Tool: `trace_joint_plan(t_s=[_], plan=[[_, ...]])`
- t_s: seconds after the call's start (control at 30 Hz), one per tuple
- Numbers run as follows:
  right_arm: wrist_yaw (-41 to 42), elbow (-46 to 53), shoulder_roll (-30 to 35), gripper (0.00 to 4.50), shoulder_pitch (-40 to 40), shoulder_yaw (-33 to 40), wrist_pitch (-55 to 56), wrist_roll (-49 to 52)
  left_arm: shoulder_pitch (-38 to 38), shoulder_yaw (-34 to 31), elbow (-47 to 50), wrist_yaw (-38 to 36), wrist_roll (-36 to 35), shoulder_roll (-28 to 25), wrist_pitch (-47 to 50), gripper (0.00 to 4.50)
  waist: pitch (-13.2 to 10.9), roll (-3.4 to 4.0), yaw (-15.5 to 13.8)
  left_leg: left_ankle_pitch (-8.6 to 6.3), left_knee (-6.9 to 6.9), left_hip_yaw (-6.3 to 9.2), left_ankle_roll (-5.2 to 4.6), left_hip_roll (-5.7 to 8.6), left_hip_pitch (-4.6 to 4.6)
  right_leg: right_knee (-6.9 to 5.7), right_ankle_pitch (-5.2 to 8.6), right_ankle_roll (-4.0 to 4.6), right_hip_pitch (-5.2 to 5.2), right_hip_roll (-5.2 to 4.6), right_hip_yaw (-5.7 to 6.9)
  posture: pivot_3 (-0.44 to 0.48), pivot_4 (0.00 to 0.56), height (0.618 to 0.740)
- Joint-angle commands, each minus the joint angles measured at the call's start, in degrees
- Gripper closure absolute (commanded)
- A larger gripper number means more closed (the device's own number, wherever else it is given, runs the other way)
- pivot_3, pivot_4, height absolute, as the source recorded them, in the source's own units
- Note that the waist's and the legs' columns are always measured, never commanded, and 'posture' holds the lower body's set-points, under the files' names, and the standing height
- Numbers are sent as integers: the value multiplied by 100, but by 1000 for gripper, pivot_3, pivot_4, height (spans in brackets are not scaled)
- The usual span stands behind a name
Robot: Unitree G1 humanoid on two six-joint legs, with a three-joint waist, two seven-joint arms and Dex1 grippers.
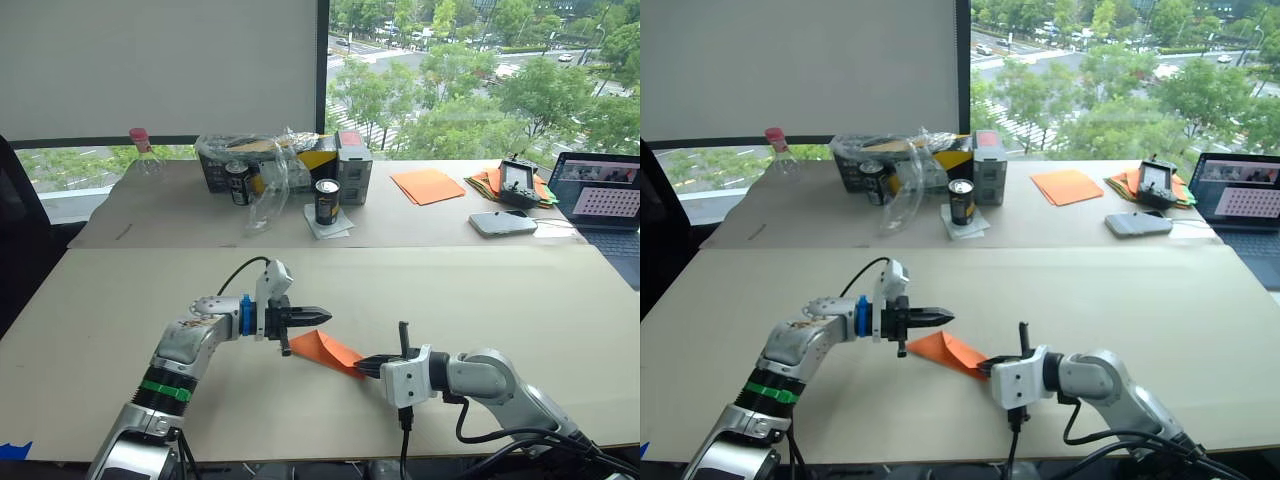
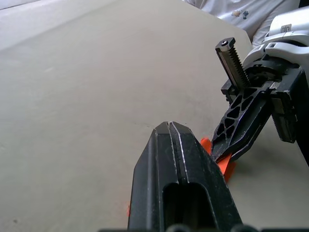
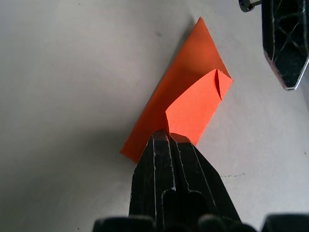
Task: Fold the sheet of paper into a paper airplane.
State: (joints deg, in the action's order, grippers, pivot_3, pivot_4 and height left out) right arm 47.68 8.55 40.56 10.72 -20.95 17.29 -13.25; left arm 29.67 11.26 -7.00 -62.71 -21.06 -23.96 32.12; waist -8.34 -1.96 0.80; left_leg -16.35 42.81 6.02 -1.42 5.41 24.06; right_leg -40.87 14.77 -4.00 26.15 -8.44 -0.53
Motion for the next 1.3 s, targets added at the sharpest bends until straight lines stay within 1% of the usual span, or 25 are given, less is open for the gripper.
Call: trace_joint_plan(t_s=[0.03,0.27,0.43,0.53,0.6,0.63,0.67,0.73,0.77,0.83,0.9,0.97,1.03,1.1,1.17,1.2,1.3], plan=[[74,-181,75,4467,-126,-155,-97,-329,83,299,-165,163,424,59,-350,4500,0,0,-5,0,0,0,0,0,-1,0,0,0,0,0,0,0,150,670],[6,-83,29,4467,-148,-95,-200,-390,-50,569,-322,178,791,23,-595,4500,0,0,-8,0,0,0,0,0,0,0,0,0,0,0,0,0,150,670],[49,70,-14,4467,-141,-101,-309,-384,-119,631,-413,183,940,20,-738,4500,1,0,-8,0,0,0,0,0,-2,0,0,0,0,0,0,0,150,670],[246,480,157,3614,-175,120,-489,-96,-126,596,-450,194,941,33,-775,4500,1,1,-16,0,0,0,0,0,-3,-1,0,0,-1,0,0,0,150,670],[365,810,301,2828,-261,300,-705,79,-161,596,-436,201,943,27,-803,4500,1,1,-22,0,0,0,-1,1,0,-1,1,-2,0,-1,0,0,150,670],[367,1130,329,2569,-329,525,-970,326,-185,591,-418,208,942,16,-814,4500,1,1,-33,-1,0,0,-1,1,1,0,1,-2,1,-1,0,0,150,670],[356,1369,340,2205,-386,679,-1177,495,-211,587,-400,214,941,6,-826,4500,1,1,-45,-2,0,1,-3,1,4,1,2,-3,2,-2,1,0,150,670],[293,1879,169,1516,-434,1024,-1935,1119,-260,548,-339,261,925,-7,-781,4500,1,1,-58,-2,0,2,-4,0,9,5,2,-4,5,-2,3,0,150,670],[282,2033,92,1516,-423,1124,-2255,1357,-276,534,-309,278,922,-11,-750,4500,0,1,-46,-2,0,2,-4,0,11,5,2,-3,6,-2,2,0,150,670],[94,2213,-319,1516,-356,1401,-3087,2168,-359,475,-187,349,846,29,-618,4500,0,1,-32,-2,-1,2,-4,-1,9,5,1,-2,6,-2,-2,0,150,670],[-40,2202,-528,1516,-262,1477,-3488,2357,-420,491,-105,388,851,27,-589,4500,0,1,-37,-2,-1,5,-3,-5,7,5,1,-1,4,-1,-1,0,150,670],[-75,2185,-541,2090,-209,1404,-3574,2269,-449,516,-56,410,861,20,-575,4500,0,2,-50,-2,-1,5,-4,-3,7,5,1,-1,4,-2,2,0,150,670],[-363,1908,-901,2732,-44,1064,-3959,2158,-551,501,45,480,832,31,-499,4500,0,2,-60,-3,-3,5,-4,0,7,9,1,-1,4,-2,2,0,150,670],[-547,1527,-1202,3421,53,696,-4037,1932,-660,496,136,521,826,19,-443,4500,1,4,-24,-2,-6,5,-4,-1,5,11,0,-1,4,-1,3,0,150,670],[-618,1348,-1361,4129,89,588,-4169,1908,-683,474,142,566,834,20,-400,4500,1,8,-35,-2,-9,6,-3,-1,3,8,0,0,6,-2,1,0,150,670],[-669,1149,-1434,4475,93,502,-4043,1822,-686,482,139,585,854,10,-391,4500,1,8,-47,-2,-9,6,-3,-1,4,8,0,0,6,-2,2,0,150,670],[-807,493,-1693,4475,94,328,-3658,1668,-685,411,150,665,751,57,-180,4500,2,8,-44,-2,-5,5,-3,4,4,11,0,0,3,-3,1,0,150,670]])
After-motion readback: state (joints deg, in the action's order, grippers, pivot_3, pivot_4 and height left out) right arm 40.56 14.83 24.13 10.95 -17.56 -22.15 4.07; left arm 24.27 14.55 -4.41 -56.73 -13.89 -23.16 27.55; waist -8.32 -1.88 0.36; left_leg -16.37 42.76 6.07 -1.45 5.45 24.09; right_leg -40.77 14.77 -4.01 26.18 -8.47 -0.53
